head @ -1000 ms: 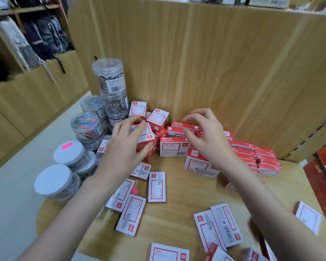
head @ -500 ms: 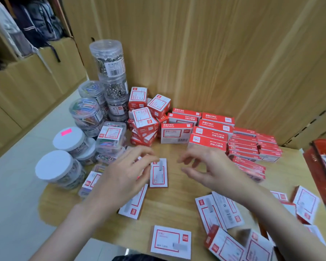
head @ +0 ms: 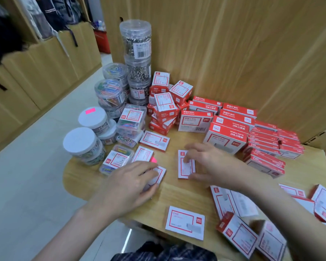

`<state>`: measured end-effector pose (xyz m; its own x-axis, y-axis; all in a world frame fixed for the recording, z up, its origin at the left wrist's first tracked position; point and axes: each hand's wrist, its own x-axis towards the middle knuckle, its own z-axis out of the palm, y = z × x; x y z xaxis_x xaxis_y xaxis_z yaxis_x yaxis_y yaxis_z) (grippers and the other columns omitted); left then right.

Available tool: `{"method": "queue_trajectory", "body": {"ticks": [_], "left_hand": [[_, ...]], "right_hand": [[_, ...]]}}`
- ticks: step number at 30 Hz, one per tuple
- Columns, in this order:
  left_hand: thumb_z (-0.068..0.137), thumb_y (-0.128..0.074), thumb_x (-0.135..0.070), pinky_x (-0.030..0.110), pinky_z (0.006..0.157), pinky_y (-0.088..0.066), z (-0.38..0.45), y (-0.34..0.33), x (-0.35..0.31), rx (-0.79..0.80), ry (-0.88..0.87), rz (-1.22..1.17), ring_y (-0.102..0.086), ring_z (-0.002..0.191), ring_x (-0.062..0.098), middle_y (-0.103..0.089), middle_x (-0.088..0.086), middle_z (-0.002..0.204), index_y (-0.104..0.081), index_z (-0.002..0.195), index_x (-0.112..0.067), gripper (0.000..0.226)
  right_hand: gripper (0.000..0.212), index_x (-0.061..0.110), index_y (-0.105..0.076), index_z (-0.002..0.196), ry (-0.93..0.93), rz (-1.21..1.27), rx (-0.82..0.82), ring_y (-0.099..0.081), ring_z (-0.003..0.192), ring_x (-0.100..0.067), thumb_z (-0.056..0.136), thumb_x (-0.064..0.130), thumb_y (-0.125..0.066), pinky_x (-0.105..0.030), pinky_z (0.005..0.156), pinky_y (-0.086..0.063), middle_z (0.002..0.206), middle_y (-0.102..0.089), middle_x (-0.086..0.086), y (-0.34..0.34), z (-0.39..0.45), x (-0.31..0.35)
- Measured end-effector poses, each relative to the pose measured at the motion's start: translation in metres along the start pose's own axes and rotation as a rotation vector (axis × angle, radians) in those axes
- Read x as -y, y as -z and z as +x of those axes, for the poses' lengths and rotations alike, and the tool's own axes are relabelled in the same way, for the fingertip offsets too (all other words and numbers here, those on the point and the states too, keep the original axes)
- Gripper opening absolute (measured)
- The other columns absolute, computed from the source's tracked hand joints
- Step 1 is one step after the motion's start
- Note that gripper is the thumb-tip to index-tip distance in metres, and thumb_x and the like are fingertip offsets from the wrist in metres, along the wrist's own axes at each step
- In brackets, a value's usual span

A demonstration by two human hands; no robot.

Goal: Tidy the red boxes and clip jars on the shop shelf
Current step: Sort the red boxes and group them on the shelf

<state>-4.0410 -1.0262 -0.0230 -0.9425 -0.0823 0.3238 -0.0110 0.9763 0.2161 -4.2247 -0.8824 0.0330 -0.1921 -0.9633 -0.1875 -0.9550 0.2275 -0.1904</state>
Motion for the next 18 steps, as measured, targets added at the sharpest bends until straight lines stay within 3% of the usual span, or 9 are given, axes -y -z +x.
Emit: {"method": "queue_trajectory", "body": {"ticks": [4,7,10,12,18], "left_hand": [[0.083,-0.051,-0.027,0.032,0.084,-0.048,0.005,0.0,0.0,-0.064,-0.019,0.013,-0.063,0.093,0.021,-0.067,0.005,0.108,-0.069,0.091,-0.011,0.026],[0.085,-0.048,-0.022,0.039,0.089,-0.041,0.008,0.005,0.003,-0.189,0.038,0.117,-0.065,0.087,0.025,-0.069,0.007,0.101,-0.07,0.088,-0.008,0.026],[0.089,-0.045,-0.026,0.04,0.089,-0.038,0.009,0.007,0.006,-0.215,0.086,0.234,-0.066,0.081,0.023,-0.07,0.005,0.096,-0.07,0.082,-0.012,0.03],[0.089,-0.043,-0.027,0.039,0.089,-0.037,0.009,0.003,0.007,-0.195,0.094,0.259,-0.066,0.078,0.023,-0.071,0.004,0.093,-0.071,0.079,-0.013,0.033],[0.085,-0.044,-0.031,0.037,0.092,-0.034,0.013,-0.005,0.005,-0.119,0.105,0.198,-0.066,0.079,0.02,-0.071,0.001,0.091,-0.07,0.077,-0.015,0.031]], "right_hand": [[0.036,0.017,-0.053,0.126,0.113,0.063,-0.173,-0.039,0.115,-0.022,0.091,0.025,-0.054,-0.029,0.1,-0.03,0.138,-0.046,0.0,0.006,0.024,0.002],[0.041,0.017,-0.045,0.132,0.162,0.024,-0.131,-0.036,0.117,-0.02,0.092,0.024,-0.051,-0.035,0.099,-0.033,0.138,-0.046,0.004,-0.004,0.04,0.006],[0.026,0.02,-0.055,0.116,0.163,-0.01,-0.152,-0.035,0.114,-0.018,0.092,0.027,-0.051,-0.04,0.095,-0.035,0.127,-0.052,0.005,-0.009,0.033,-0.003],[0.019,0.018,-0.059,0.105,0.125,-0.001,-0.18,-0.038,0.108,-0.019,0.091,0.03,-0.052,-0.04,0.092,-0.038,0.115,-0.054,0.002,-0.006,0.028,-0.008],[0.028,0.013,-0.052,0.102,-0.063,0.072,-0.218,-0.045,0.109,-0.021,0.085,0.033,-0.061,-0.033,0.087,-0.042,0.115,-0.05,-0.005,-0.015,0.04,0.01]]}}
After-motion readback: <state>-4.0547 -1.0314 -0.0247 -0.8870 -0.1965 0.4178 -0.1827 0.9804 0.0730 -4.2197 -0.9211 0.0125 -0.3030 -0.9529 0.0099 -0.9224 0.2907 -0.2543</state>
